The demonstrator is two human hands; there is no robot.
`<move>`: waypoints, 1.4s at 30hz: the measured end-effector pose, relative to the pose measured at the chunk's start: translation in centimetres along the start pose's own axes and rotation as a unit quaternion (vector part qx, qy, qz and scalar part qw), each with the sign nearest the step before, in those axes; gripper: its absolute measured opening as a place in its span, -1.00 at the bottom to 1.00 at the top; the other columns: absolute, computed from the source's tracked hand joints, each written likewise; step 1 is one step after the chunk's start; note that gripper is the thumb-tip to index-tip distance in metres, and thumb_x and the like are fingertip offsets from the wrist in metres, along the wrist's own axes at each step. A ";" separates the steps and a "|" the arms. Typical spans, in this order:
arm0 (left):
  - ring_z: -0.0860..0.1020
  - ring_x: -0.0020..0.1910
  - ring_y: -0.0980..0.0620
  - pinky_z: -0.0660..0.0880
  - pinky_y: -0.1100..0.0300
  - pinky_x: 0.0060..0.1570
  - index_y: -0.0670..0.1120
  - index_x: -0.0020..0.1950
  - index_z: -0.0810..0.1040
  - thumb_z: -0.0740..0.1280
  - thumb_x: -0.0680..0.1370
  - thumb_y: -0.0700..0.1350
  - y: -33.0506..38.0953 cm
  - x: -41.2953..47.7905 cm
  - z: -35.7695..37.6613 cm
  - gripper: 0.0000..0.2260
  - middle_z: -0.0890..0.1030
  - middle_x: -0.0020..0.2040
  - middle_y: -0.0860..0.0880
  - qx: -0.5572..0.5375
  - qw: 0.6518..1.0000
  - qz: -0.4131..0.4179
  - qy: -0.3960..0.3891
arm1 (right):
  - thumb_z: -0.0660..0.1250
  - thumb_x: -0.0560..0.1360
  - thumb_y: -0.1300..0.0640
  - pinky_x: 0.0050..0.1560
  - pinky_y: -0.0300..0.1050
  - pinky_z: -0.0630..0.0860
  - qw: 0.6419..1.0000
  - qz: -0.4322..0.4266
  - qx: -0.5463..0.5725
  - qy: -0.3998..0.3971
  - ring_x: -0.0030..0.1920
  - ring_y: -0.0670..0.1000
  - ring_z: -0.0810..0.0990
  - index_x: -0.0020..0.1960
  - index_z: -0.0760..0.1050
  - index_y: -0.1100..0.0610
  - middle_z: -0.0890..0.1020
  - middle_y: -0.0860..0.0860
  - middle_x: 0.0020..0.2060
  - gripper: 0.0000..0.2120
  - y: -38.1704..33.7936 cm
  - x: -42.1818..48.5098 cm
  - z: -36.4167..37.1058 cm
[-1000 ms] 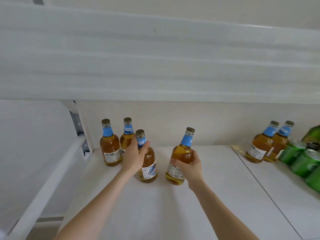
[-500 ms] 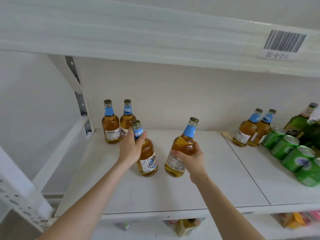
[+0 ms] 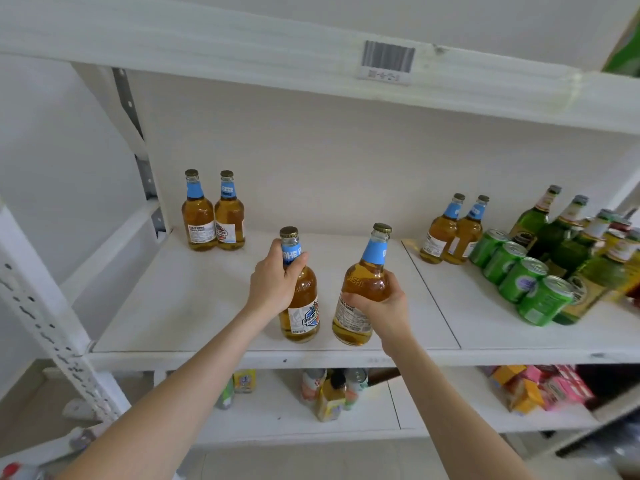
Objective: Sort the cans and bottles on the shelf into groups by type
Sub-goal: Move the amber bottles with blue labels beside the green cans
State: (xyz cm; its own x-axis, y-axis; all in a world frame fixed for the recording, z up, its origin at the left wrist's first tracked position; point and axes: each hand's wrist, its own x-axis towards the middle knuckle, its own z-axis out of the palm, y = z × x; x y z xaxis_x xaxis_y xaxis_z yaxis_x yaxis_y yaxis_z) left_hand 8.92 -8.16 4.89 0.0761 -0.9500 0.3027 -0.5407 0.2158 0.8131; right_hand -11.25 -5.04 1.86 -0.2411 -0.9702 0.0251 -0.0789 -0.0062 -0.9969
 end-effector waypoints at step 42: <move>0.51 -0.01 0.12 0.46 0.19 -0.09 -0.02 0.26 0.38 0.24 0.58 0.16 17.6 3.7 33.7 -0.64 0.59 0.18 0.00 0.043 0.995 0.053 -0.068 | 0.65 0.13 0.07 -0.18 -0.17 0.50 0.999 0.015 -0.017 0.048 0.04 -0.05 0.57 0.28 0.39 -0.10 0.58 -0.07 0.06 -0.21 2.4 13.6 -35.0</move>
State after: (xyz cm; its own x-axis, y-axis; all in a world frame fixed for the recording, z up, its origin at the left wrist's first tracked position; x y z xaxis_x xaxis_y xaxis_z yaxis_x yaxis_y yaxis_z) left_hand -28.58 -15.46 3.54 -0.0958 -0.9461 0.3093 -0.6101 0.3013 0.7328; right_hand -48.60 -9.78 2.44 -0.3346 -0.9424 0.0048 -0.1029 0.0314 -0.9942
